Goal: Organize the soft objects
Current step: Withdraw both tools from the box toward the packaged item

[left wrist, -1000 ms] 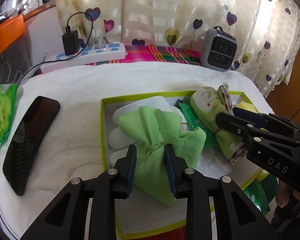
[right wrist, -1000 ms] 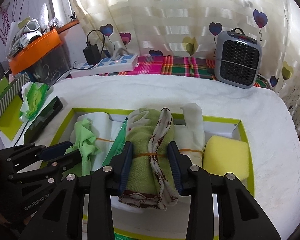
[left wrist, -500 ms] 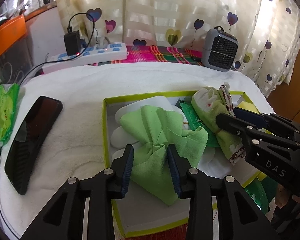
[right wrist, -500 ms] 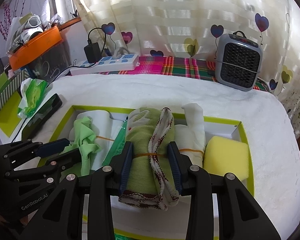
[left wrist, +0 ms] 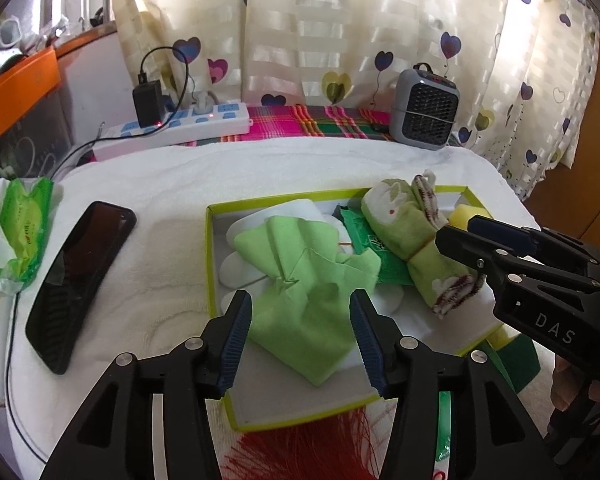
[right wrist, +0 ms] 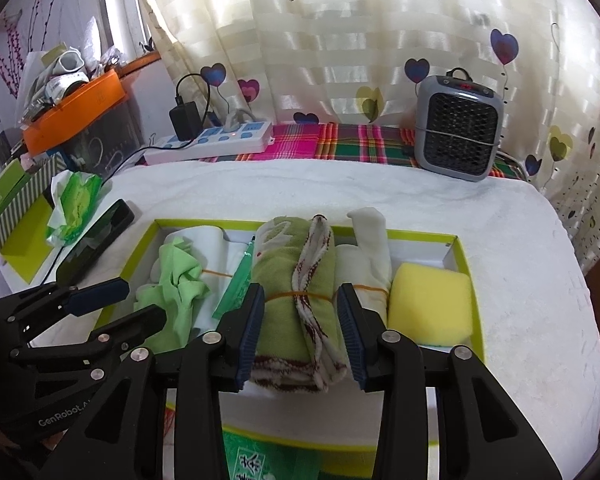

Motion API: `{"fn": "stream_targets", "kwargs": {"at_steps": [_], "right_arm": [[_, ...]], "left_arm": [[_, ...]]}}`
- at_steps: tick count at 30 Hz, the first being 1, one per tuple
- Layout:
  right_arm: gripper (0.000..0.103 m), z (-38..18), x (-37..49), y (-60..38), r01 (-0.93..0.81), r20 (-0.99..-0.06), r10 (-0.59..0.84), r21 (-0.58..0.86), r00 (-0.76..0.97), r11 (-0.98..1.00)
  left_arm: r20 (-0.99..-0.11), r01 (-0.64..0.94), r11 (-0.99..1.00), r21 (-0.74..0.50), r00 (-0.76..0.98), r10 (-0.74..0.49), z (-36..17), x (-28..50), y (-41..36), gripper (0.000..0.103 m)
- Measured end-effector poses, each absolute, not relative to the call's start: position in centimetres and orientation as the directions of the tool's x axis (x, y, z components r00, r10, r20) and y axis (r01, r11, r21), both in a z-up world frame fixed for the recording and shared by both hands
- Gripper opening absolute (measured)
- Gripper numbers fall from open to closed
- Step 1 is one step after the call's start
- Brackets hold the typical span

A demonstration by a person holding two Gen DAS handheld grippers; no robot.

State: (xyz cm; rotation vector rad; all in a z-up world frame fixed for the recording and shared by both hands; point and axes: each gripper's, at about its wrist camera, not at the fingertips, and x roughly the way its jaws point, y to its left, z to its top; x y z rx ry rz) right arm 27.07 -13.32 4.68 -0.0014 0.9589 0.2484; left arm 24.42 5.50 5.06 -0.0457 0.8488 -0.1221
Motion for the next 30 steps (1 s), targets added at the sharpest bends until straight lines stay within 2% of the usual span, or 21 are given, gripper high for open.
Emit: {"fn": "stream_targets", "kwargs": {"at_steps": [19,27,30], "right_arm": [[0.045,6.7,22.1,-15.7,-0.197,-0.781,0.238,0.15,0.577,0.969],[0.046,7.0,18.5,-16.6,-0.233,-0.768,0.294,0.193,0.569,0.953],[0.05,6.9,17.2,-16.6,-0.273,-0.763,0.346,0.228,0.546,0.935]], "left_arm": [[-0.72,0.087,0.992,-0.089,0.683,-0.124,6.7,19.2,5.7,0.053],[-0.714,0.074,0.992,-0.097,0.69,-0.122,6.7,16.7,6.5,0.053],[-0.716,0.068,0.993,-0.1,0.688,-0.119,6.5,15.9,6.7,0.053]]}}
